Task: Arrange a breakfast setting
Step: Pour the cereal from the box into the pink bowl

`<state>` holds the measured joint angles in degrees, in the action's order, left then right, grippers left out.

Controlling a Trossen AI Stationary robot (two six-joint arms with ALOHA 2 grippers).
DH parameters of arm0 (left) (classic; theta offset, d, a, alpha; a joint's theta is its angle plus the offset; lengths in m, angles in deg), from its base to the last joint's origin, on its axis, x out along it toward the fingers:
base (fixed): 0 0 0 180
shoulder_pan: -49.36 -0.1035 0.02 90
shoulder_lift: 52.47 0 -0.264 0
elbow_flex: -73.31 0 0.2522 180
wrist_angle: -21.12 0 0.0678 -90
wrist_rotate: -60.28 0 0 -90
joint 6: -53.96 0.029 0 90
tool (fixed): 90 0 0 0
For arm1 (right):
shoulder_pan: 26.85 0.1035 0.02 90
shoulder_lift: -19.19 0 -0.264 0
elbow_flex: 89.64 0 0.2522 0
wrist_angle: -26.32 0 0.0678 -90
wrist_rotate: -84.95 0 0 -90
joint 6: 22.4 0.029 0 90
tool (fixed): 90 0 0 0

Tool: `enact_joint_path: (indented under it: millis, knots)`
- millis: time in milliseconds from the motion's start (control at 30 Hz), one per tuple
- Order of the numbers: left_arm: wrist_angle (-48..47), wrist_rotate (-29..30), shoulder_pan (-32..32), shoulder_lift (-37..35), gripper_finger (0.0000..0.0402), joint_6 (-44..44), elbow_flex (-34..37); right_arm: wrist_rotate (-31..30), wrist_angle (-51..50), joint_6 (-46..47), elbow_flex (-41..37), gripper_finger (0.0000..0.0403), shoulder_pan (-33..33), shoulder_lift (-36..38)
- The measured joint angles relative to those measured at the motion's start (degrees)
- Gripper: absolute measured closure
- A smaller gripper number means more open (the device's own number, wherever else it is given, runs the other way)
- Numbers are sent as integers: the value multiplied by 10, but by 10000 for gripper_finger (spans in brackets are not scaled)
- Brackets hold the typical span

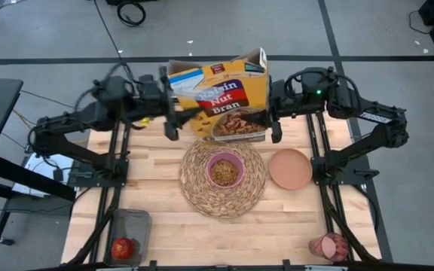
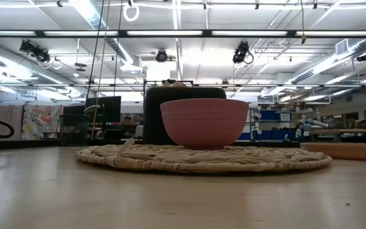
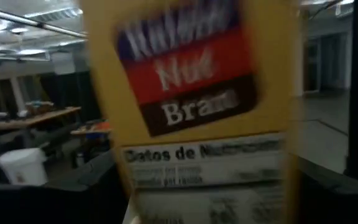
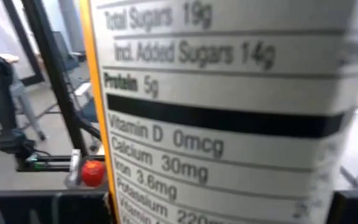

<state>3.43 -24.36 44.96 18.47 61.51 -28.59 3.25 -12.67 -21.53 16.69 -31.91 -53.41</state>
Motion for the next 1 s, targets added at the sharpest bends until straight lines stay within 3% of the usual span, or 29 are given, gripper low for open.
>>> enact_joint_path:
  millis: [267, 433, 633, 1000]
  knots:
    - [-202, 57, 0, -114, 88, -25, 0, -89, -40, -14, -9, 254, -16, 59]
    - [-307, 58, 0, -171, 88, -99, 5, -213, -66, 6, -69, 254, -44, 110]
    - [-314, 57, 5, -197, 88, -132, 41, -357, -55, 32, -172, 254, -92, 180]
    - [-293, 55, 5, -185, 88, -144, 70, -393, -62, 154, -377, 254, -198, 235]
